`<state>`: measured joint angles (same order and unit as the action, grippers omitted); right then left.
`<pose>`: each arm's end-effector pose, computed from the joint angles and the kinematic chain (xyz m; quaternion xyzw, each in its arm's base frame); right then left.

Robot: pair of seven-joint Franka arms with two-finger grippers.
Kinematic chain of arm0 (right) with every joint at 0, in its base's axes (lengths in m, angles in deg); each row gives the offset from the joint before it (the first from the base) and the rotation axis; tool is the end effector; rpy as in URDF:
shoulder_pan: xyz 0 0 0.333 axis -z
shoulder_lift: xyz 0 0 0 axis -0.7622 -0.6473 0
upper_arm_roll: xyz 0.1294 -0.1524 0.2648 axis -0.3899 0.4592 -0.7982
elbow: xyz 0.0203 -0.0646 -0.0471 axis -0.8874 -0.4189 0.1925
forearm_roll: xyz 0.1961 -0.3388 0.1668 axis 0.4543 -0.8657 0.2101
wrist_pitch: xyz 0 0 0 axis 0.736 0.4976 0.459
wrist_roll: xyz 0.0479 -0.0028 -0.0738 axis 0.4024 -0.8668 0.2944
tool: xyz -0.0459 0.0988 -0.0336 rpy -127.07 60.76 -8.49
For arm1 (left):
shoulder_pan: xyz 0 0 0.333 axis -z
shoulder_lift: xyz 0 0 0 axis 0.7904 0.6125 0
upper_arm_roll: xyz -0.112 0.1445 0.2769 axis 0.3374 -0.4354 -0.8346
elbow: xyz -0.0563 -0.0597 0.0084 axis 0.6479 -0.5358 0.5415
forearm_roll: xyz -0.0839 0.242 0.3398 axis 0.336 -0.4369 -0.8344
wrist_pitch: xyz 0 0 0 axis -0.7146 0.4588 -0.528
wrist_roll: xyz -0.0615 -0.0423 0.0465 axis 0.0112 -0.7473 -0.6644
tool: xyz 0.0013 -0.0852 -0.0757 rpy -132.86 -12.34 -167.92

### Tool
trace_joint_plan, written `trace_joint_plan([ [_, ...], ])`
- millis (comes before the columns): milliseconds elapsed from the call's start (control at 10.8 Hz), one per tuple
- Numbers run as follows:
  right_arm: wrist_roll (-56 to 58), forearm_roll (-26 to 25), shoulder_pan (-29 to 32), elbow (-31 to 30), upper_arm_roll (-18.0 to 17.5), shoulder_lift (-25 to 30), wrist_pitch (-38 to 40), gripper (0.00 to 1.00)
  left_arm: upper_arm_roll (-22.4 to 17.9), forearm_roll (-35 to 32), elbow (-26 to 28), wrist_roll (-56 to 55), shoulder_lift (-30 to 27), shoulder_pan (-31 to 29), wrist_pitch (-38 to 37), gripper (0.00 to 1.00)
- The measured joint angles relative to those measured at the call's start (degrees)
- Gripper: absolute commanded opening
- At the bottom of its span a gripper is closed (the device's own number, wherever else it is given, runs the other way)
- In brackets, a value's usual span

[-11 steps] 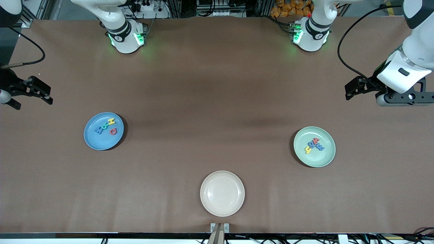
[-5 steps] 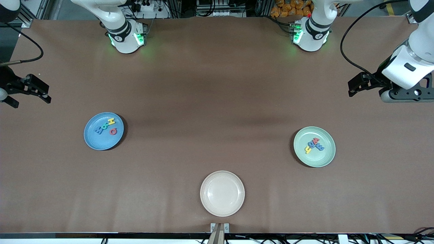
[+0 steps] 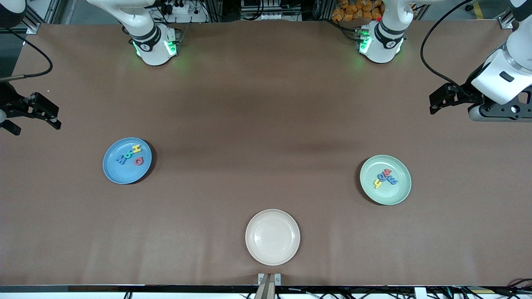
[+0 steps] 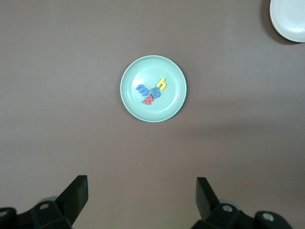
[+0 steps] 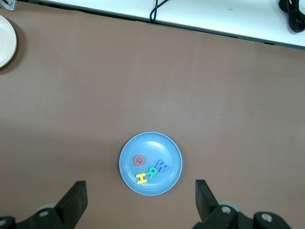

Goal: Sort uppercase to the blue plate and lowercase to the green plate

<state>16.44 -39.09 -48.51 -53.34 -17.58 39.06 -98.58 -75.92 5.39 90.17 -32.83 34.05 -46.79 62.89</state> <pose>0.5999 -0.0230 0.6298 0.9920 0.0829 0.0943 0.0089 0.5854 -0.0906 0.6275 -0.9992 0.0394 -0.0005 0.0040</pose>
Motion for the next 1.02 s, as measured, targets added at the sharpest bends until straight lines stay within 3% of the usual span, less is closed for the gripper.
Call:
trace_joint_plan([
  [1020, -0.05, 0.00, 0.01, -0.09, 0.00, 0.00, -0.11, 1.00, -0.03, 0.00, -2.26, 3.13, -0.09, -0.04, -4.76, 1.00],
])
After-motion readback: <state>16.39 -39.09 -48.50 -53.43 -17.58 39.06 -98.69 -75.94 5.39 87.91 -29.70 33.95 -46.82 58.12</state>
